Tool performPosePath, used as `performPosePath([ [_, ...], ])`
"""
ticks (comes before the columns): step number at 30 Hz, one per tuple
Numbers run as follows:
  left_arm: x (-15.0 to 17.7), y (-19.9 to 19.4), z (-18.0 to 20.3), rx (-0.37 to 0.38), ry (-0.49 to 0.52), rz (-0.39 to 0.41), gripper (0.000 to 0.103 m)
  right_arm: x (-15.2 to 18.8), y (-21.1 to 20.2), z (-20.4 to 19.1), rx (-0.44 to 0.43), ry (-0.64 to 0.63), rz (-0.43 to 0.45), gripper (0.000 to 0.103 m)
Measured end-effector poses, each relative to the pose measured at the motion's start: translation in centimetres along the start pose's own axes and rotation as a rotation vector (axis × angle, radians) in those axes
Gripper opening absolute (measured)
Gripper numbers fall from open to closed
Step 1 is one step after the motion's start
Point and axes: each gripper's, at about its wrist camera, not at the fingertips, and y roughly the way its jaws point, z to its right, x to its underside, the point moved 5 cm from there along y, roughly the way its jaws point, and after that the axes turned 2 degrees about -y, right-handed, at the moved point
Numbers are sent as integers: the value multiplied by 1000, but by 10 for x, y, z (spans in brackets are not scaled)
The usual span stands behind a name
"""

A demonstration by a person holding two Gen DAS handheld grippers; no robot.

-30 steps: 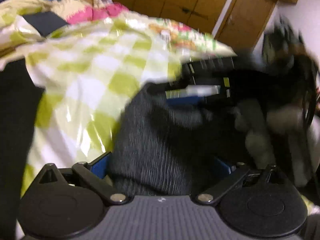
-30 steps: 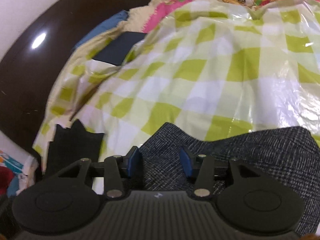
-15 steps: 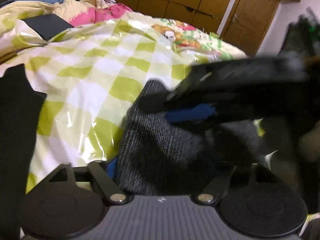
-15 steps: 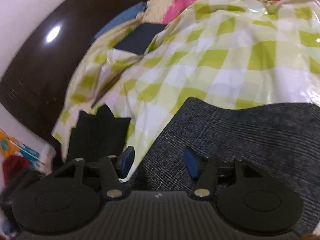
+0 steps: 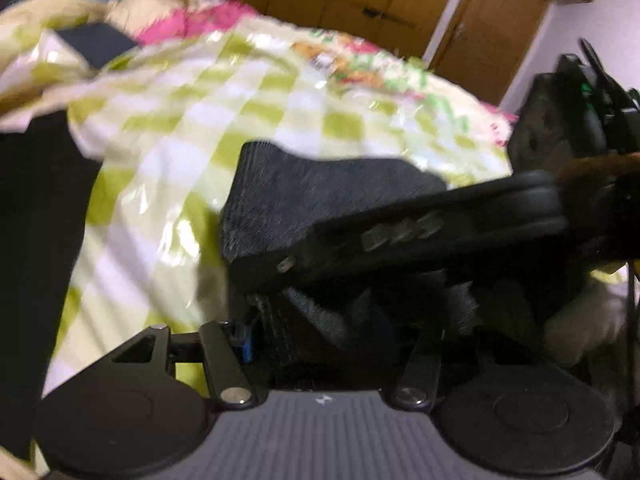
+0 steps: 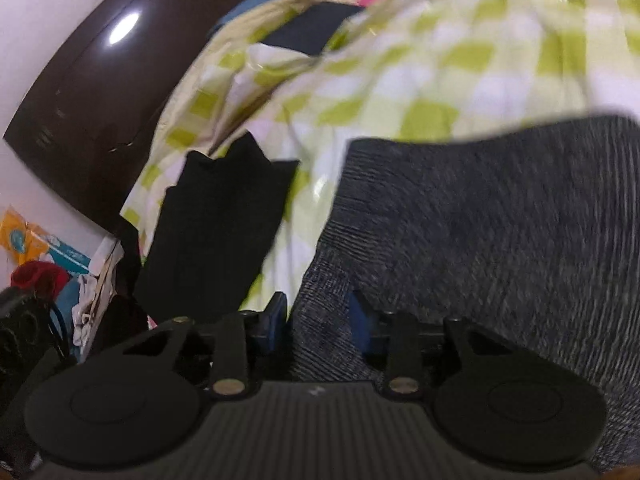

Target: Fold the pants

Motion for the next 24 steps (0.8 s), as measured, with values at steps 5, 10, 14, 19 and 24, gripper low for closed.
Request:
performPosePath([
  [5,4,-20,-2,-15,39,-10,73,-11,-51,-7,-36,4,123,35],
  [10,-4,-46,5,-41,76,42,76,-9,-114,19,71,31,278,43],
  [14,-23,-58,17,-31,92,126,84,6,-133,50,122,129,322,43],
  [19,-35,-21,34,-11,157,132,86,17,-120,62,192,135,309,41],
  [24,-20,39,18,-59,155,1,87,24,-111,84,164,172,290,35],
])
